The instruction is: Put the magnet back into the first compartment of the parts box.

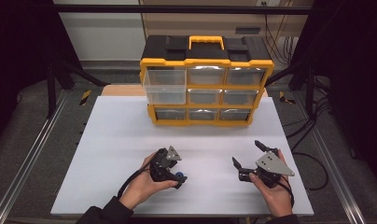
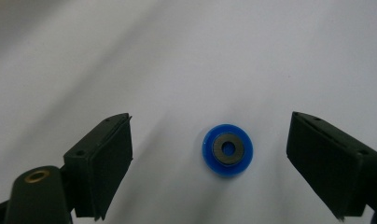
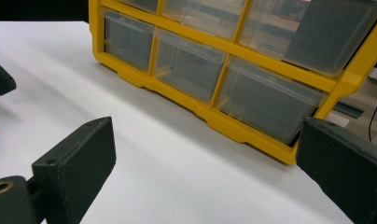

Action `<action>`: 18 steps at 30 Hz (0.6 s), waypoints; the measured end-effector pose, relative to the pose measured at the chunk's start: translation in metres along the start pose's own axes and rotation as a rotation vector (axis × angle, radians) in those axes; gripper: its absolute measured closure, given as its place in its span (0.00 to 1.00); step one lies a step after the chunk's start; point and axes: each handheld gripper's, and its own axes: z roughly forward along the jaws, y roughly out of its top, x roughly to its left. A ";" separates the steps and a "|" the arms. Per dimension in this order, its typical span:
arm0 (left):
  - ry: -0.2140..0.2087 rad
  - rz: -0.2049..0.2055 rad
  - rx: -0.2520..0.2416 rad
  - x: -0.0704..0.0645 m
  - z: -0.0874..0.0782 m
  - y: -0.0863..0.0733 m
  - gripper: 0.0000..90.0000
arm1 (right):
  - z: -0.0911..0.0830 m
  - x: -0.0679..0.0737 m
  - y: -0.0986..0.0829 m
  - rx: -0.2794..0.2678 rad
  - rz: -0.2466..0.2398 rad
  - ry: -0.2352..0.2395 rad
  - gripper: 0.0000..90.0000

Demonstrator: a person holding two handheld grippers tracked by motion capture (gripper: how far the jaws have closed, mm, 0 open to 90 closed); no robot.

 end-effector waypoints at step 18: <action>-0.029 -0.020 0.015 0.004 0.006 -0.001 0.30 | 0.001 0.000 -0.001 0.006 0.003 0.000 0.06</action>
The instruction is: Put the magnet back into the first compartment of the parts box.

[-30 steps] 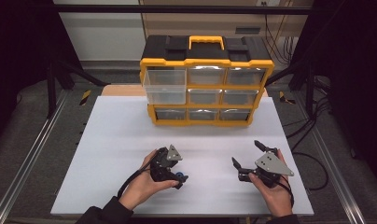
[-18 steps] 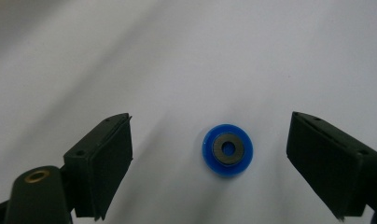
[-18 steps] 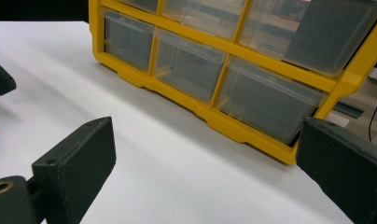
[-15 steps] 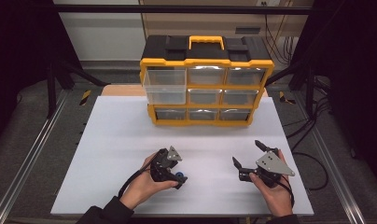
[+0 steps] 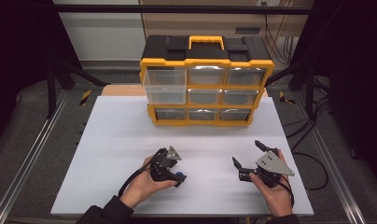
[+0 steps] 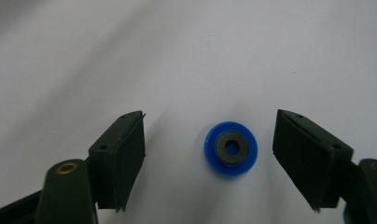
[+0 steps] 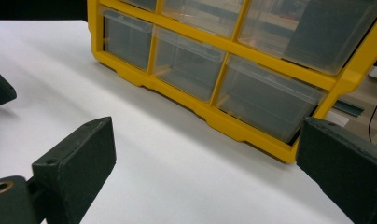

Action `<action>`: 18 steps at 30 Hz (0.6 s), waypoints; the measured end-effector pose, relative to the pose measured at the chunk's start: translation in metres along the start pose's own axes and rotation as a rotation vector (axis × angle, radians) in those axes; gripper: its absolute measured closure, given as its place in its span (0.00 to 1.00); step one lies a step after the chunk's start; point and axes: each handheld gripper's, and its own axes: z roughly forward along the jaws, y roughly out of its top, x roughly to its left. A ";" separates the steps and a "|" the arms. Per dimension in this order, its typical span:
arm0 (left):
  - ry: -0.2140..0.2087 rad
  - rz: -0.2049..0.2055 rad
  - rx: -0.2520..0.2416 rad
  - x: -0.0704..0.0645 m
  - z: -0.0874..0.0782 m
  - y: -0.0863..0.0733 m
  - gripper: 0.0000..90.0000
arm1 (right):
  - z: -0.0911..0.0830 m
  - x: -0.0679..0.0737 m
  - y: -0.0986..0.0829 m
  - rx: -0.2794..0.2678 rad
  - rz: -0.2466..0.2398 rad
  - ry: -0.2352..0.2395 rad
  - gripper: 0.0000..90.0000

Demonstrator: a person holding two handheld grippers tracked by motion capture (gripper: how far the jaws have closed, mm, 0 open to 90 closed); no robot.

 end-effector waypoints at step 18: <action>-0.026 0.007 0.035 -0.003 0.003 0.003 0.54 | 0.000 0.001 0.001 0.000 -0.007 0.002 0.06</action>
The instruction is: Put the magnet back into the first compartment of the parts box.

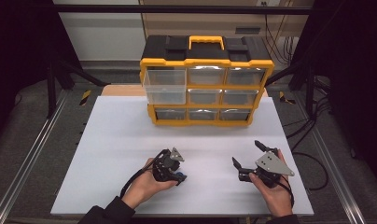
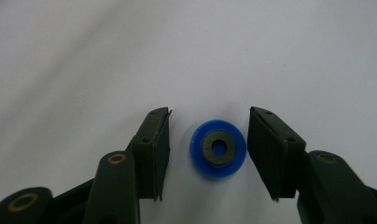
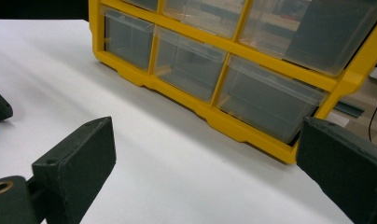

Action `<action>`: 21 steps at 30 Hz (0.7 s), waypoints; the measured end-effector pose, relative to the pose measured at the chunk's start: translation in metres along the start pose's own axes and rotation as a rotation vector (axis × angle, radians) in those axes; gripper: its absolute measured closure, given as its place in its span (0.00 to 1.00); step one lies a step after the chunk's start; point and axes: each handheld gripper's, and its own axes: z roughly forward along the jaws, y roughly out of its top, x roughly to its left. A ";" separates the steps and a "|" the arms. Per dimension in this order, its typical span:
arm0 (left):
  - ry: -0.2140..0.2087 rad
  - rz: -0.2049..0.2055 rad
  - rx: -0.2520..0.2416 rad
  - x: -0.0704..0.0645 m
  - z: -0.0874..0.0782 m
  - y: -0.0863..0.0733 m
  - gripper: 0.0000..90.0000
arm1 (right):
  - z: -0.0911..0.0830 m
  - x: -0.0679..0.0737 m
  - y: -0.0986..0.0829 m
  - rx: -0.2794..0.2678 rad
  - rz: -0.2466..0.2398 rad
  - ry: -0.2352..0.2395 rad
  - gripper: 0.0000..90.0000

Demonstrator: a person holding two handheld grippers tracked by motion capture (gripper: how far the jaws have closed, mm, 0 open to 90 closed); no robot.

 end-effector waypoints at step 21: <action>0.010 0.008 -0.016 0.002 -0.003 -0.003 0.69 | 0.000 0.000 0.000 0.002 0.002 0.001 0.06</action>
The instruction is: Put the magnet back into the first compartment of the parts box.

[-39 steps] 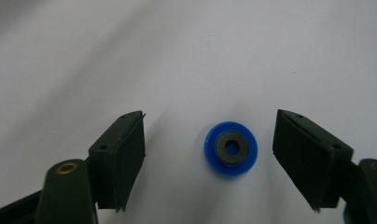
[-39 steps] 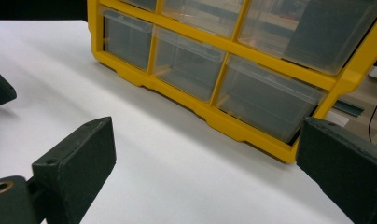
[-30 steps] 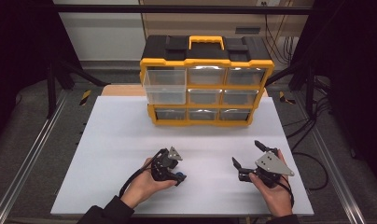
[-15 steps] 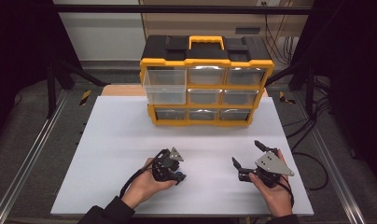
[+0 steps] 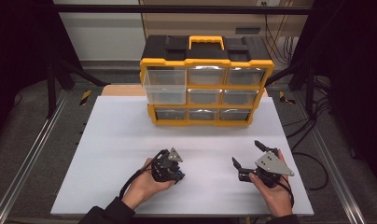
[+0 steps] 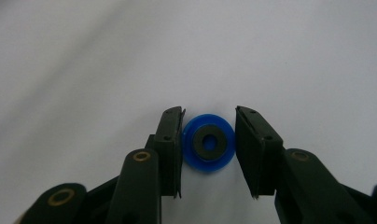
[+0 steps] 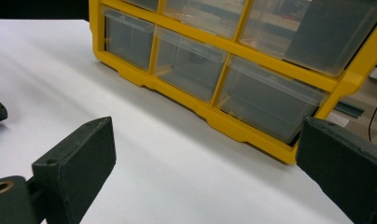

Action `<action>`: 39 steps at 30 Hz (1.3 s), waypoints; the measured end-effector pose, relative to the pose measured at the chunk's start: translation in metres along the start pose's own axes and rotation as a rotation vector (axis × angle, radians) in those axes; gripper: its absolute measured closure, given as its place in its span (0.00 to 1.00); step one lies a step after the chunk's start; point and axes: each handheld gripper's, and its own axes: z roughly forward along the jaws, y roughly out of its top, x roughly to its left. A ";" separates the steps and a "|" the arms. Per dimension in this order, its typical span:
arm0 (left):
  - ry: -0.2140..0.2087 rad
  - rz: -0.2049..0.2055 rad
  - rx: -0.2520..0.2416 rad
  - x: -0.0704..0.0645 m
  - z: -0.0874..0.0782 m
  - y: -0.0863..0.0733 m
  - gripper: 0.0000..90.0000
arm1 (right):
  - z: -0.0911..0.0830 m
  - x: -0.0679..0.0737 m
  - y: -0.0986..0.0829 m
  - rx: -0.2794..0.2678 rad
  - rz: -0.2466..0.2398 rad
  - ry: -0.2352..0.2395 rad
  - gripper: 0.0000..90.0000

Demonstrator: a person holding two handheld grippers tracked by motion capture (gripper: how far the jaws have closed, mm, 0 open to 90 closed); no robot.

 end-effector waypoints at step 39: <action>0.011 -0.023 -0.041 0.015 -0.014 -0.003 0.69 | 0.001 -0.003 -0.003 -0.004 0.033 0.005 0.06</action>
